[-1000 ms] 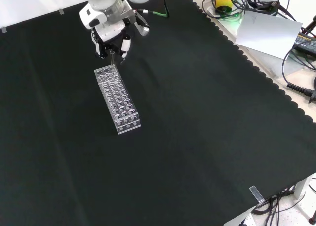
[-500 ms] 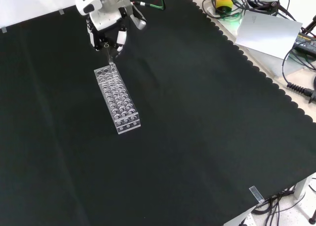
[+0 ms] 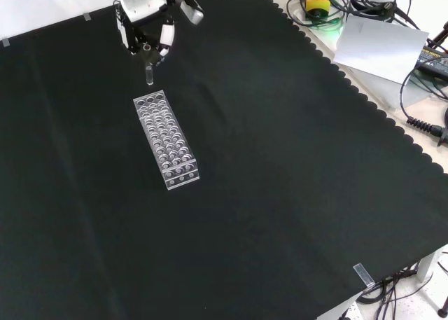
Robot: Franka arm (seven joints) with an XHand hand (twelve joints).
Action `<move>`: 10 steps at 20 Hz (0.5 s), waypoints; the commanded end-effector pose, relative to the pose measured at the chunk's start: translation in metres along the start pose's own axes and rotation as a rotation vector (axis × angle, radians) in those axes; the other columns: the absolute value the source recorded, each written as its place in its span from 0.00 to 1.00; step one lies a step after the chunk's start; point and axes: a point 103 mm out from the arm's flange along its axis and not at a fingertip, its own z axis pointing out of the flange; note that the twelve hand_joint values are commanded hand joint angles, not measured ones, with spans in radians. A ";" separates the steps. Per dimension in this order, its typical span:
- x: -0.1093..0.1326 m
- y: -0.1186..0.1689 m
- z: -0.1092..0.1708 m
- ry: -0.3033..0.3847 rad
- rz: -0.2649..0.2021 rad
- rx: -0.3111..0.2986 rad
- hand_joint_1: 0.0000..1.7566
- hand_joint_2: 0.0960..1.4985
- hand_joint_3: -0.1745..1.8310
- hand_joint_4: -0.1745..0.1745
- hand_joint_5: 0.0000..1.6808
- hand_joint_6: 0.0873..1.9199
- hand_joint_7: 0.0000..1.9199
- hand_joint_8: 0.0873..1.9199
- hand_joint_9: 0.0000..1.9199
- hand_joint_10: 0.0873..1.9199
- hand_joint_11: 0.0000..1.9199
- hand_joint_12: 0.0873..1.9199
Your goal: Pick up the test tube.
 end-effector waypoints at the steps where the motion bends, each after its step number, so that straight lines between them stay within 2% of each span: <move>1: 0.002 -0.013 -0.029 0.024 -0.021 -0.022 0.70 0.39 0.40 0.00 0.83 0.19 0.95 0.19 0.92 0.09 0.65 0.47; 10: -0.004 -0.041 -0.084 0.133 0.019 -0.090 0.70 0.39 0.40 0.00 0.83 0.19 0.95 0.19 0.92 0.09 0.65 0.47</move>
